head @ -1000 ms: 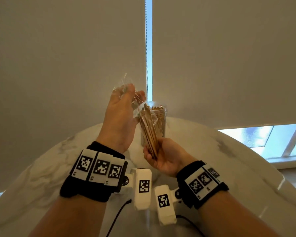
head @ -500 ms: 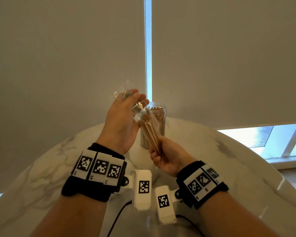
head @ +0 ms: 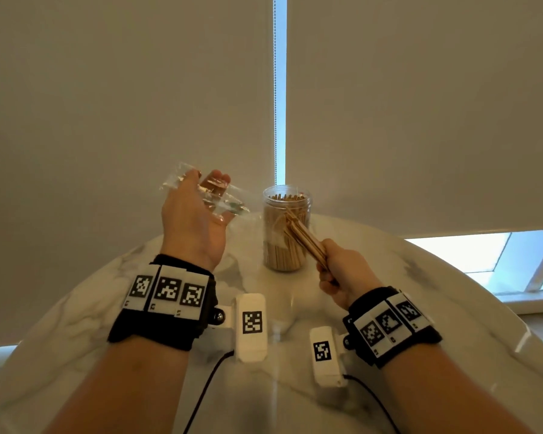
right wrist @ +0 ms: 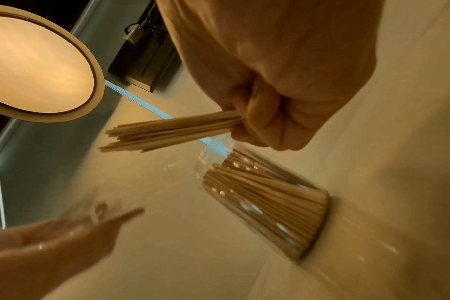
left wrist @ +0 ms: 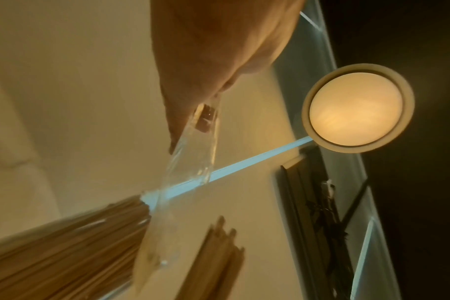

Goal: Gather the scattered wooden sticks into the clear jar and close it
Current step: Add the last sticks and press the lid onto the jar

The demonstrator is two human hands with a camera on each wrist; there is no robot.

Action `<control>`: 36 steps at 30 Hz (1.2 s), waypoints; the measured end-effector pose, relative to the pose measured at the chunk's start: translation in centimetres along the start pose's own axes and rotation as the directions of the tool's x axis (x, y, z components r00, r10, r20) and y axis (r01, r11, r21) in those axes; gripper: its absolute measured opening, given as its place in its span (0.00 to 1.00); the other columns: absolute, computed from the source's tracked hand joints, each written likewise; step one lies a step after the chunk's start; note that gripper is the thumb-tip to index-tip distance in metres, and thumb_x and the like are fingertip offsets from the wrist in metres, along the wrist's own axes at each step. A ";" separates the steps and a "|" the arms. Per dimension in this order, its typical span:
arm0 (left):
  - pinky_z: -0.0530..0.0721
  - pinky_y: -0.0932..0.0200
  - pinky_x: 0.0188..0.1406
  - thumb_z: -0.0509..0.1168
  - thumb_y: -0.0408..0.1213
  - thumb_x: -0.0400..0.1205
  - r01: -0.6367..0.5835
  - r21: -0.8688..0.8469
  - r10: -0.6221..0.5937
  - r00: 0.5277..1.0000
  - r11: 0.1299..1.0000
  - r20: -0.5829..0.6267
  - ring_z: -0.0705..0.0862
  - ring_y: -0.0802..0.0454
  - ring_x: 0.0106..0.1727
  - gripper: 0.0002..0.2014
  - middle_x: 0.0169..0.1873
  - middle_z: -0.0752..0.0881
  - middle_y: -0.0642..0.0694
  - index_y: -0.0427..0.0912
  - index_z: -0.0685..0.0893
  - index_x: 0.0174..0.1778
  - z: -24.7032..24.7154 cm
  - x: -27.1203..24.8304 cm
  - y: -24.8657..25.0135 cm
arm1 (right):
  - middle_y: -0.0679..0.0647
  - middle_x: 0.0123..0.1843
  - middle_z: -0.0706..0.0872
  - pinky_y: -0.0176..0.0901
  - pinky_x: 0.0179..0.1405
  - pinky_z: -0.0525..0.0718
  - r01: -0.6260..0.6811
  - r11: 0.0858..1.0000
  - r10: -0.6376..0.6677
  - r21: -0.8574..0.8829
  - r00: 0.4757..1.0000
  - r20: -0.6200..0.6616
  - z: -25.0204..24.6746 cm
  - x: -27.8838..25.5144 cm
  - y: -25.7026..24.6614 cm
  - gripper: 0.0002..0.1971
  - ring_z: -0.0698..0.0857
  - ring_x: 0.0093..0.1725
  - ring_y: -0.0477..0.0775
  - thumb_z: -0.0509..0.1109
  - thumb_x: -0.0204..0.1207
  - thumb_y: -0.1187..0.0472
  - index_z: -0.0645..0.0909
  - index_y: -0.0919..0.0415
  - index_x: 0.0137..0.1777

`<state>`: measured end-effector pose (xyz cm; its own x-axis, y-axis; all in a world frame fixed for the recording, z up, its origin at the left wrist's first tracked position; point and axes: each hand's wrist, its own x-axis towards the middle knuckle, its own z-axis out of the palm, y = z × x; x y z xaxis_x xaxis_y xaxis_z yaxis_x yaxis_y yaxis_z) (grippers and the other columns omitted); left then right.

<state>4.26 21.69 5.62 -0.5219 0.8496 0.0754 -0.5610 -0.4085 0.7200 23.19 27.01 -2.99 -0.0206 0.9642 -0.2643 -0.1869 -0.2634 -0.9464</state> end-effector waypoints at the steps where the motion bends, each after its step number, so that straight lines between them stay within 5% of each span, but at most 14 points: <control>1: 0.87 0.35 0.53 0.61 0.39 0.88 0.045 0.055 -0.043 0.998 0.997 -0.035 0.88 0.46 0.46 0.06 0.43 0.87 0.44 0.44 0.82 0.52 -0.6 0.2 -0.3 | 0.52 0.21 0.72 0.34 0.13 0.63 0.015 1.000 -0.015 -0.012 1.000 -0.017 -0.3 0.2 -0.1 0.14 0.64 0.17 0.46 0.60 0.85 0.58 0.78 0.62 0.39; 4: 0.88 0.43 0.46 0.66 0.36 0.85 0.246 0.205 -0.217 0.964 0.947 -0.157 0.85 0.46 0.45 0.06 0.43 0.84 0.42 0.38 0.84 0.44 -3.2 1.0 -1.9 | 0.53 0.22 0.73 0.35 0.13 0.62 0.041 0.999 -0.042 -0.017 0.998 -0.048 -1.2 0.5 -0.7 0.13 0.64 0.17 0.46 0.59 0.85 0.58 0.79 0.64 0.43; 8: 0.89 0.39 0.51 0.66 0.25 0.82 0.443 0.378 -0.361 0.893 0.813 -0.269 0.88 0.35 0.51 0.05 0.55 0.86 0.29 0.32 0.84 0.51 -5.5 1.0 -4.3 | 0.52 0.22 0.72 0.35 0.12 0.61 0.055 0.998 -0.055 -0.009 0.998 -0.011 -1.3 0.5 -1.0 0.13 0.63 0.17 0.46 0.59 0.85 0.59 0.79 0.64 0.44; 10: 0.88 0.38 0.51 0.65 0.19 0.78 0.467 0.447 -0.386 0.884 0.763 -0.266 0.86 0.33 0.52 0.15 0.64 0.80 0.26 0.37 0.80 0.58 -5.8 0.8 -5.3 | 0.53 0.23 0.73 0.35 0.12 0.62 0.069 0.997 -0.069 -0.031 0.997 0.016 -1.1 0.2 -1.1 0.13 0.64 0.18 0.46 0.59 0.85 0.59 0.79 0.64 0.44; 15: 0.80 0.39 0.70 0.79 0.33 0.73 0.553 0.489 -0.510 0.828 0.674 -0.234 0.81 0.35 0.66 0.31 0.70 0.78 0.32 0.38 0.76 0.71 -4.6 -0.3 -6.0 | 0.54 0.25 0.75 0.37 0.14 0.64 0.125 0.980 -0.121 -0.157 0.992 0.033 -0.8 0.0 -1.4 0.14 0.66 0.18 0.46 0.60 0.84 0.58 0.82 0.64 0.44; 17: 0.75 0.45 0.72 0.79 0.44 0.74 0.467 0.575 -0.417 0.880 0.672 -0.228 0.75 0.38 0.74 0.36 0.76 0.74 0.37 0.44 0.74 0.77 -4.0 0.2 -5.6 | 0.54 0.26 0.75 0.38 0.14 0.65 0.161 0.960 -0.158 -0.227 0.987 0.031 -0.8 0.2 -1.5 0.15 0.67 0.18 0.47 0.60 0.84 0.57 0.82 0.64 0.41; 20: 0.75 0.45 0.70 0.72 0.55 0.77 0.291 0.618 -0.226 0.957 0.731 -0.183 0.77 0.42 0.69 0.35 0.72 0.76 0.45 0.47 0.73 0.78 -2.8 0.4 -4.2 | 0.54 0.26 0.75 0.38 0.18 0.67 0.242 0.893 -0.241 -0.380 0.969 0.050 -1.0 0.1 -2.0 0.18 0.68 0.20 0.49 0.61 0.84 0.55 0.81 0.62 0.35; 22: 0.76 0.44 0.71 0.66 0.59 0.81 0.256 0.611 -0.292 0.956 0.749 -0.043 0.81 0.45 0.65 0.31 0.65 0.85 0.47 0.42 0.76 0.74 -1.4 -0.5 -3.2 | 0.51 0.22 0.74 0.38 0.19 0.67 0.335 0.810 -0.332 -0.481 0.939 0.096 -1.2 -0.3 -2.5 0.20 0.68 0.20 0.49 0.63 0.83 0.54 0.81 0.60 0.30; 25: 0.85 0.43 0.62 0.59 0.68 0.80 0.258 0.757 -0.612 0.758 0.600 0.227 0.89 0.40 0.59 0.34 0.55 0.91 0.40 0.40 0.84 0.64 0.4 -2.9 -2.0 | 0.47 0.18 0.71 0.38 0.20 0.66 0.503 0.627 -0.499 -0.594 0.846 0.190 -1.0 -1.2 -3.3 0.23 0.66 0.16 0.44 0.65 0.81 0.52 0.76 0.57 0.24; 27: 0.88 0.50 0.52 0.62 0.63 0.81 0.139 0.854 -0.725 0.607 0.501 0.326 0.91 0.42 0.51 0.30 0.56 0.91 0.40 0.41 0.85 0.65 0.8 -4.1 -2.0 | 0.47 0.17 0.70 0.32 0.19 0.65 0.578 0.511 -0.595 -0.636 0.772 0.224 -0.8 -1.7 -4.0 0.24 0.67 0.17 0.44 0.66 0.82 0.51 0.74 0.57 0.23; 28: 0.89 0.55 0.44 0.65 0.58 0.82 0.081 0.875 -0.735 0.583 0.477 0.346 0.91 0.47 0.44 0.25 0.54 0.92 0.42 0.42 0.84 0.65 0.9 -4.4 -2.2 | 0.47 0.18 0.71 0.32 0.19 0.66 0.603 0.471 -0.630 -0.644 0.741 0.233 -0.8 -1.9 -4.3 0.24 0.68 0.19 0.44 0.66 0.82 0.51 0.74 0.58 0.23; 31: 0.73 0.66 0.20 0.72 0.44 0.82 0.032 0.886 -0.706 0.617 0.463 0.347 0.73 0.57 0.23 0.18 0.34 0.85 0.47 0.36 0.84 0.62 0.7 -4.4 -3.0 | 0.51 0.22 0.75 0.35 0.24 0.70 0.648 0.402 -0.700 -0.647 0.673 0.240 -0.7 -2.5 -5.1 0.23 0.70 0.22 0.44 0.63 0.84 0.50 0.79 0.62 0.29; 33: 0.62 0.66 0.17 0.70 0.43 0.83 0.018 0.892 -0.711 0.611 0.452 0.348 0.64 0.58 0.22 0.12 0.28 0.74 0.49 0.40 0.85 0.57 0.7 -4.2 -3.3 | 0.54 0.26 0.80 0.41 0.28 0.75 0.663 0.368 -0.752 -0.652 0.625 0.211 -0.5 -2.9 -5.4 0.22 0.76 0.26 0.48 0.62 0.84 0.49 0.81 0.62 0.34; 36: 0.60 0.65 0.16 0.71 0.48 0.82 -0.071 0.912 -0.690 0.632 0.403 0.354 0.63 0.58 0.21 0.13 0.26 0.74 0.51 0.42 0.86 0.53 0.9 -4.3 -3.2 | 0.50 0.26 0.81 0.41 0.28 0.74 0.656 0.289 -0.759 -0.697 0.601 0.251 -0.5 -3.5 -5.6 0.21 0.79 0.27 0.47 0.62 0.84 0.48 0.81 0.55 0.31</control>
<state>8.91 19.63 3.63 0.2842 0.9366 -0.2047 0.3973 0.0793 0.9143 24.77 25.12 3.19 -0.1170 0.7867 0.6062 0.6166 0.5360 -0.5766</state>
